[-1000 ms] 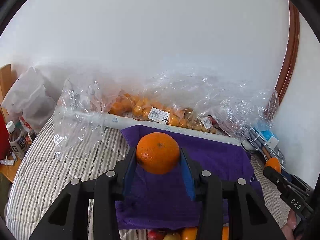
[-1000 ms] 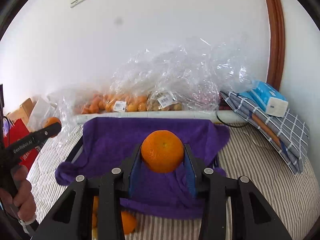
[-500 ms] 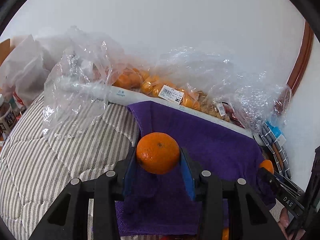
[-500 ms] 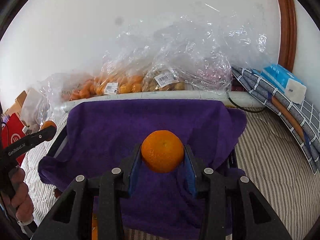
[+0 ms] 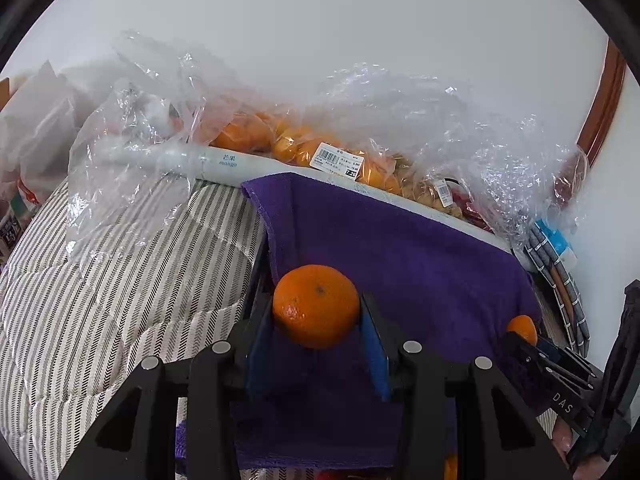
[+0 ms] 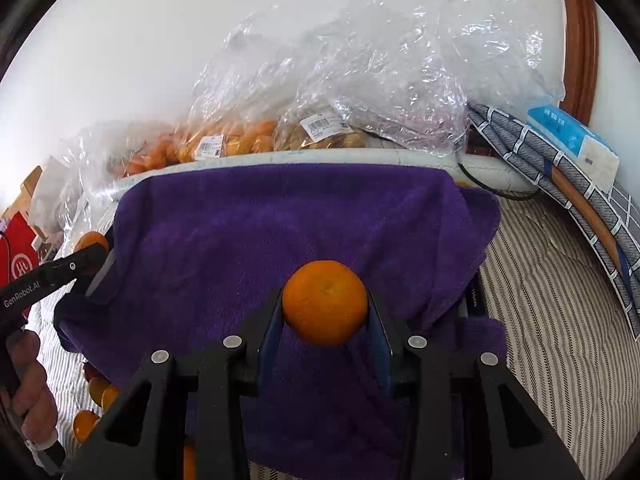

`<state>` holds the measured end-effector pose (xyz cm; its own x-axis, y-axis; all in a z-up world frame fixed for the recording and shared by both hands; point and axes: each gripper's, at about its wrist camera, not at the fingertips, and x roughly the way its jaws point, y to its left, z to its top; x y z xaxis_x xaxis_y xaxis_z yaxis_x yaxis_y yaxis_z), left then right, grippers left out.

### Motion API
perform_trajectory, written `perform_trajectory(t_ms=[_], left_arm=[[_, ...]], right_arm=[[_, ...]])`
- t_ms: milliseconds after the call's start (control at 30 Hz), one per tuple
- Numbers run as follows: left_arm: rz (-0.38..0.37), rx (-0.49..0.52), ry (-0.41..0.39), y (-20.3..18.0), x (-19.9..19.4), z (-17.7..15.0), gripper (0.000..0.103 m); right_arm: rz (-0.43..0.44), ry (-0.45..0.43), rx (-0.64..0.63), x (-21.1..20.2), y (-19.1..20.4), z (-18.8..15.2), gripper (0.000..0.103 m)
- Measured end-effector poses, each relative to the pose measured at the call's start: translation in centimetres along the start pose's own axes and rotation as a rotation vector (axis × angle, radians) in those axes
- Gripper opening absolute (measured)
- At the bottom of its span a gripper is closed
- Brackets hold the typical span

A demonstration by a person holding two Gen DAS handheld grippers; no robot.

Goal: Organize fruits
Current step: 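Lift both held oranges and carry them over the purple towel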

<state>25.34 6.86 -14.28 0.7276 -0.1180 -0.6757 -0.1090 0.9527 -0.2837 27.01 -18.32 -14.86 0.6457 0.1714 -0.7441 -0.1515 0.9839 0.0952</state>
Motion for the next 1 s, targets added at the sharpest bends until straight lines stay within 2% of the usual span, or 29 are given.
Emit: perform_trajectory(t_ms=[267,667,867,1000], left_arm=[[-0.012,0.022,0.012,-0.6,0.4,-0.2,0.04],[-0.011,0.03,0.038,-0.7,1.1,0.0,0.04],[-0.011,0.042,0.053,-0.8,1.5,-0.2,0.04],[-0.012,0.042,0.056,-0.7,1.6,-0.1,0.04]], right_arm=[[-0.012,0.034,-0.019,1.1,0.5,-0.4,0.04],[-0.019,0.035,-0.032,0.8,0.7,-0.4,0.041],[-0.024,0.013,-0.048,0.1,0.8,-0.3,0.05],[-0.021,-0.004,-0.041,-0.3,0.6,-0.2,0.062]])
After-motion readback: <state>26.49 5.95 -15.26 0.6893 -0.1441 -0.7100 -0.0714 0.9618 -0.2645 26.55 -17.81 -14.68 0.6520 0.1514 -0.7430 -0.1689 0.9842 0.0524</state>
